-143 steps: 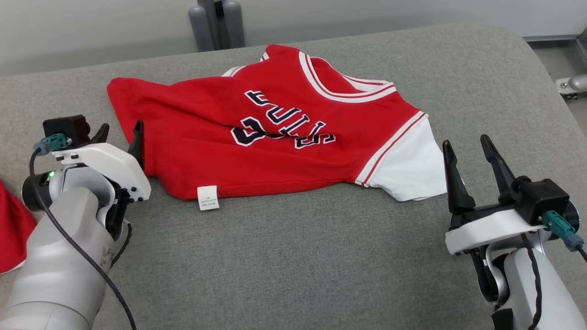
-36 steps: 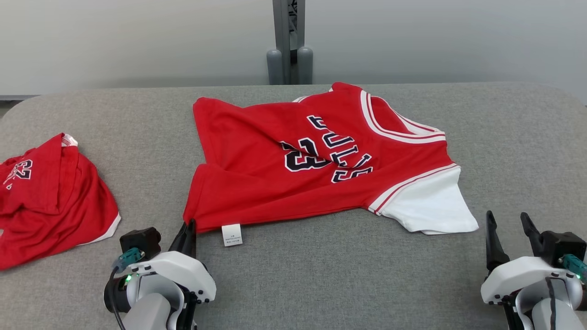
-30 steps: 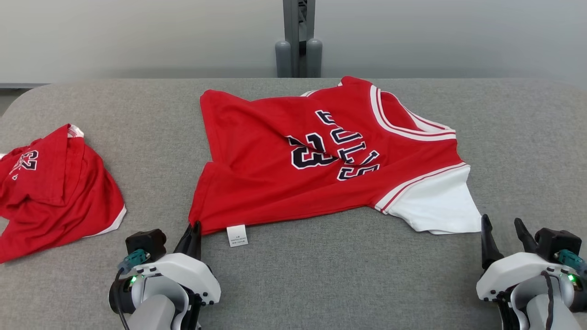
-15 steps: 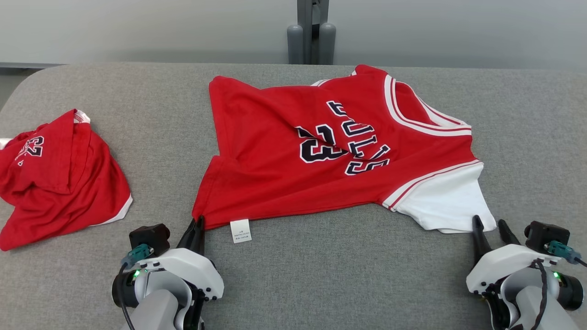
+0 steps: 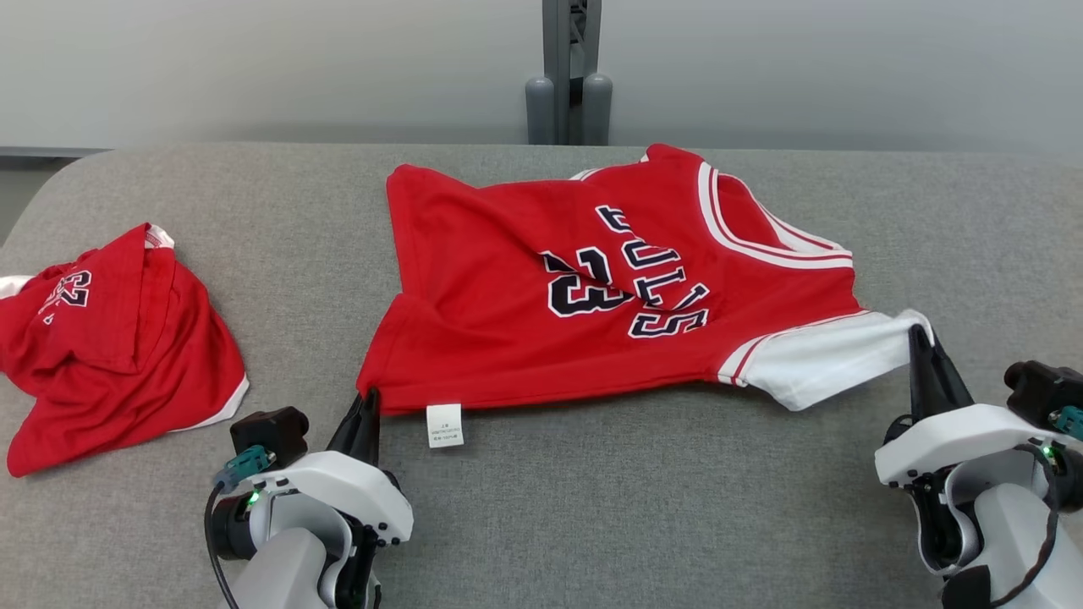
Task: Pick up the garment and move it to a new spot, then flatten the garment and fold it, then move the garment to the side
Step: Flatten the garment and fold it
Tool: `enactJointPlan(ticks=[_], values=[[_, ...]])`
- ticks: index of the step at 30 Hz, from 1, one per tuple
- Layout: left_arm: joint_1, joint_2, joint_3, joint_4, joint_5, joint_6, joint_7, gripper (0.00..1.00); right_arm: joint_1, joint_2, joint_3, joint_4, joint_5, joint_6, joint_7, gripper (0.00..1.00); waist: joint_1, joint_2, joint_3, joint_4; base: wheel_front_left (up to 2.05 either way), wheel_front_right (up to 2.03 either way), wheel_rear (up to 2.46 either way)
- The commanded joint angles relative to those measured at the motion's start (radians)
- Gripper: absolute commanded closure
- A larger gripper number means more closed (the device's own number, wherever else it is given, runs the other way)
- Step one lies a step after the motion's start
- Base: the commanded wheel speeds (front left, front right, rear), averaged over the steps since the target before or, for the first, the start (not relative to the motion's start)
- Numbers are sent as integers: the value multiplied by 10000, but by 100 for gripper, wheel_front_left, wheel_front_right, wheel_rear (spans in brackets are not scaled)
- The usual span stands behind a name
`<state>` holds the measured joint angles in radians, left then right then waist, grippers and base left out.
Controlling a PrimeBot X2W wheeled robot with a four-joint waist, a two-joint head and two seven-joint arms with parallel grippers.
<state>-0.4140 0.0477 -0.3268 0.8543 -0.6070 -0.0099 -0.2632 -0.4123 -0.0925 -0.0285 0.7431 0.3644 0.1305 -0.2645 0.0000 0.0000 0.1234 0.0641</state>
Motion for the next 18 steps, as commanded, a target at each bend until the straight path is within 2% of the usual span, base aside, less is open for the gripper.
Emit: enactJointPlan(ticks=[1, 5, 8, 13, 18], values=[[-72, 51, -5, -67, -127, -152, -3, 100, 124, -47, -36, -339, 131, 5, -15, 100, 0, 0, -159, -45, 0, 0, 0], [-223, 54, 25, -444, -1225, -665, 502, 100, 5, -101, 79, -1080, 423, 5, -14, 100, 0, 0, -517, -120, 0, 0, 0], [-498, 52, 61, -892, -1832, -856, 1042, 100, -252, 21, 90, -1439, 1444, 5, -14, 100, 0, 0, -799, -155, 0, 0, 0], [-1079, 61, 375, -1729, -2675, -962, 2058, 100, -995, -397, 719, -1531, 2130, 5, -3, 100, 0, 0, -1255, -189, 0, 0, 0], [-1941, 185, 736, -2540, -3279, -758, 3005, 100, -2158, -732, 1162, -1537, 2808, 5, 239, 100, 0, 0, -1509, -237, 0, 0, 0]])
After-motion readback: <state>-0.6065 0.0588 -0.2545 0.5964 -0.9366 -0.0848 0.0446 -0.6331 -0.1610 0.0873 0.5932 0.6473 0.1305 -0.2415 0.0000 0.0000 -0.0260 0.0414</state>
